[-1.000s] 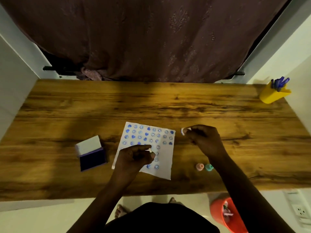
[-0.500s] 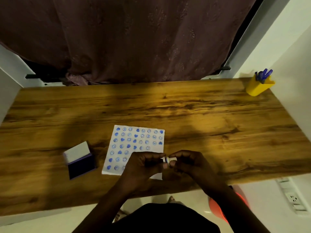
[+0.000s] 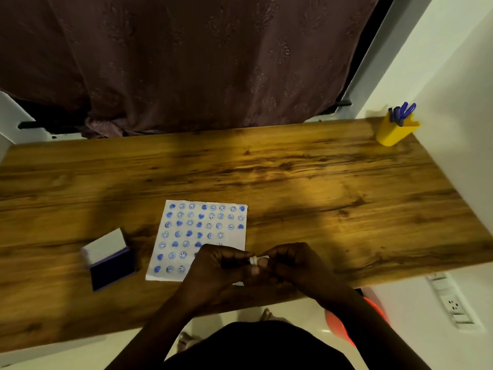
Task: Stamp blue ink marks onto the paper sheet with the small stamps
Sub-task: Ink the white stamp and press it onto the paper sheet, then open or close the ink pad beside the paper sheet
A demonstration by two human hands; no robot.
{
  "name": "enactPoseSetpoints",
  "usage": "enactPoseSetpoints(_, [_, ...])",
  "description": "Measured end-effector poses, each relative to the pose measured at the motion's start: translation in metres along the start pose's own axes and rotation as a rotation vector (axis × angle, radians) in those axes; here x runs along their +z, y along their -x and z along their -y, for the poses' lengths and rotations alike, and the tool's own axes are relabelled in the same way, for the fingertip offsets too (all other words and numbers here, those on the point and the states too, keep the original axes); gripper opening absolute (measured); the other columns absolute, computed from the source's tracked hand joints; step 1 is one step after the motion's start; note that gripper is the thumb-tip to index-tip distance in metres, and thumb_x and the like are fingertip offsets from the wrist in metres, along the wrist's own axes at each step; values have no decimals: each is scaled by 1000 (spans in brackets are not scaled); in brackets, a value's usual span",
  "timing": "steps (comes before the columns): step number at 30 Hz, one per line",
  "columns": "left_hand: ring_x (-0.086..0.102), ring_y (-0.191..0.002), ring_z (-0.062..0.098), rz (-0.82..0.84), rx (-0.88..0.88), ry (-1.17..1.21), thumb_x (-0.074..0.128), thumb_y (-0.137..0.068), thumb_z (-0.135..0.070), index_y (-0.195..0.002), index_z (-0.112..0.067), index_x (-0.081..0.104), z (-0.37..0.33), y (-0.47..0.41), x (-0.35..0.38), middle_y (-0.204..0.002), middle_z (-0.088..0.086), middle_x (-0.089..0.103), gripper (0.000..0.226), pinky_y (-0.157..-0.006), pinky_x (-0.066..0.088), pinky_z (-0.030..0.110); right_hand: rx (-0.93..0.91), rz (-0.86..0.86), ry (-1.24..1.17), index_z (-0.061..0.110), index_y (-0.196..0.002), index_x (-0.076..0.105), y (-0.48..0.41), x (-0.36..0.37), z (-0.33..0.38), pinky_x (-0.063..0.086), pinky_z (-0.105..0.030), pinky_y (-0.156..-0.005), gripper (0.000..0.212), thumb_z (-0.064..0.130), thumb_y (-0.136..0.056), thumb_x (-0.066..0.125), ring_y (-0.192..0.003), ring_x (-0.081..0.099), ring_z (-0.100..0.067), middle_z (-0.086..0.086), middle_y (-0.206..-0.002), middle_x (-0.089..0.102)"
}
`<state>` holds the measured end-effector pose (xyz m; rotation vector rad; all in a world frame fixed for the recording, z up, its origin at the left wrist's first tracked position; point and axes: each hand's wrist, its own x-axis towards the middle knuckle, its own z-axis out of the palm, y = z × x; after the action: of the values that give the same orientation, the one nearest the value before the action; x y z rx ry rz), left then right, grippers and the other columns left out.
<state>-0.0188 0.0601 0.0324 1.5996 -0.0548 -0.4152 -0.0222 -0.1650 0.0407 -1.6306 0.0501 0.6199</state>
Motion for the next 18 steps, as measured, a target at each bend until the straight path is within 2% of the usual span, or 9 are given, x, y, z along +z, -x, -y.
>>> enactPoseSetpoints(2, [81, -88, 24, -12, -15, -16, 88, -79, -11, -100, -22, 85, 0, -3, 6, -91, 4, 85, 24, -86, 65, 37, -37, 1, 26, 22, -103, 79, -3, -9, 3, 61, -32, -74, 21, 38, -89, 76, -87, 77, -25, -7, -95, 80])
enactPoseSetpoints(4, [81, -91, 19, -25, -63, -34, 89, -78, -11, -109, -25, 81, -2, -9, 14, -92, 1, 85, 34, -90, 64, 35, -113, -55, 125, 25, -100, 80, -9, -25, 11, 58, -26, -68, 18, 39, -89, 76, -78, 76, -21, -2, -88, 80])
enactPoseSetpoints(6, [82, -89, 14, -69, -107, -42, 89, -78, -13, -115, -23, 78, -3, -15, 19, -90, -2, 85, 40, -91, 62, 33, -188, -202, 325, 29, -99, 80, -17, -48, 17, 57, -26, -68, 15, 40, -88, 76, -75, 75, -14, 5, -85, 80])
enactPoseSetpoints(8, [82, -83, 12, -124, -116, -27, 89, -78, -12, -108, -27, 78, -4, -18, 20, -86, -2, 85, 35, -88, 63, 32, -261, -339, 576, 27, -97, 81, -25, -68, 19, 56, -23, -71, 15, 36, -86, 79, -79, 73, -2, 10, -86, 79])
enactPoseSetpoints(9, [81, -80, 12, -142, -117, -15, 88, -80, -9, -104, -29, 78, -4, -18, 19, -84, -2, 85, 33, -86, 64, 32, -280, -365, 677, 22, -94, 81, -29, -75, 18, 55, -24, -70, 14, 33, -85, 79, -78, 72, -2, 9, -84, 78])
enactPoseSetpoints(11, [81, -79, 15, -165, -120, -10, 86, -81, -5, -100, -30, 79, -2, -18, 17, -83, 0, 84, 32, -84, 65, 33, -280, -349, 850, 14, -81, 78, -37, -84, 12, 55, -35, -68, 13, 26, -87, 77, -72, 72, -10, 2, -77, 77])
enactPoseSetpoints(13, [81, -80, 18, -178, -123, -32, 85, -82, -4, -100, -28, 80, 0, -18, 16, -83, 1, 84, 30, -82, 65, 33, -226, -297, 1014, 12, -75, 73, -45, -86, 2, 54, -39, -65, 19, 26, -87, 72, -70, 71, -20, -3, -74, 74])
enactPoseSetpoints(16, [82, -79, 18, -196, -148, -54, 85, -83, -7, -99, -28, 81, 4, -18, 11, -82, 1, 84, 27, -81, 62, 30, -145, -232, 1170, 15, -81, 71, -54, -84, -10, 49, -30, -63, 15, 30, -85, 68, -78, 72, -23, -3, -83, 74])
enactPoseSetpoints(18, [82, -82, 18, -202, -164, -64, 86, -82, -12, -100, -30, 81, 6, -18, 7, -84, 0, 84, 25, -88, 62, 38, -114, -191, 1216, 18, -85, 69, -58, -81, -15, 43, -26, -63, 14, 32, -83, 69, -83, 72, -22, -2, -88, 75])
